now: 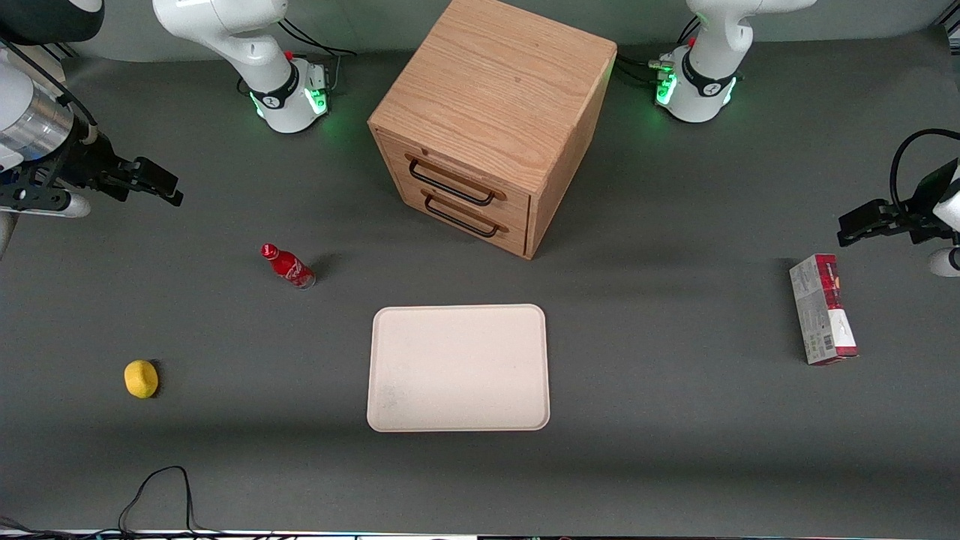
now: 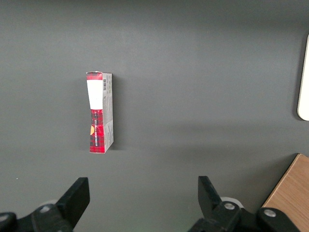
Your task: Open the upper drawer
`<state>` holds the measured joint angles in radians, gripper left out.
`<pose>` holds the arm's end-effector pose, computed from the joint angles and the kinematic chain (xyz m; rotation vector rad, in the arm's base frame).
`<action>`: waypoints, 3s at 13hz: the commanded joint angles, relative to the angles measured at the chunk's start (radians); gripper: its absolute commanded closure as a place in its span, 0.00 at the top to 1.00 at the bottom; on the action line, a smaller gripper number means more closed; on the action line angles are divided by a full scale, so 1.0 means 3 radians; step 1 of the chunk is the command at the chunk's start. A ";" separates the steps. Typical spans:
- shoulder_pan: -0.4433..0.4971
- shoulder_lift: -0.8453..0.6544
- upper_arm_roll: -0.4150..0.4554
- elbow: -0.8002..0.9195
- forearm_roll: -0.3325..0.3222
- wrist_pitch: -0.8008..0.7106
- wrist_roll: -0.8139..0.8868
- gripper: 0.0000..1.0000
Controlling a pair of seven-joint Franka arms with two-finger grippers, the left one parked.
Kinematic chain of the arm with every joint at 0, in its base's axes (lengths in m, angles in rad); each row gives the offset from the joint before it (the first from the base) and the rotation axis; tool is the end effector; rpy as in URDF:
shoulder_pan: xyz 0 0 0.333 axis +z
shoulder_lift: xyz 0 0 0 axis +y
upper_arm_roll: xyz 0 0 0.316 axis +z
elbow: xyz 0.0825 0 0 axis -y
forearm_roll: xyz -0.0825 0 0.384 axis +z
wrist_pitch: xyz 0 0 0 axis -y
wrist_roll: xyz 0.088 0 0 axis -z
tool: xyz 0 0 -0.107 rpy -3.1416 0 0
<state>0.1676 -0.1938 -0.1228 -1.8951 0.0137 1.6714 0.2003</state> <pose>0.4963 0.0189 0.5805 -3.0988 0.2398 0.0555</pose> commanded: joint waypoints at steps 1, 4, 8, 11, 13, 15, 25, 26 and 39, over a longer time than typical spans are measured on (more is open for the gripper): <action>0.0040 0.0134 -0.0010 0.0134 -0.0081 -0.0034 -0.0064 1.00; 0.0040 0.0588 0.0097 0.0629 -0.0036 -0.0029 -0.0019 1.00; 0.0040 0.1069 0.0943 0.1279 -0.0061 -0.0136 -0.0059 1.00; 0.0040 0.1213 0.1506 0.1438 -0.0036 -0.0136 -0.0064 1.00; 0.0040 0.1305 0.1850 0.1490 -0.0036 -0.0136 -0.0364 1.00; 0.0050 0.1392 0.2065 0.1470 -0.0025 -0.0146 -0.0732 1.00; 0.0060 0.1944 0.2132 0.1388 0.0701 -0.0121 -0.1593 1.00; 0.0060 0.1970 0.2132 0.1378 0.0670 -0.0116 -0.1618 1.00; 0.0122 0.2016 0.2153 0.0800 0.0430 0.0549 -0.1711 1.00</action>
<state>0.2029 0.4052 0.5192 -1.6457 0.1739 1.8099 -0.2922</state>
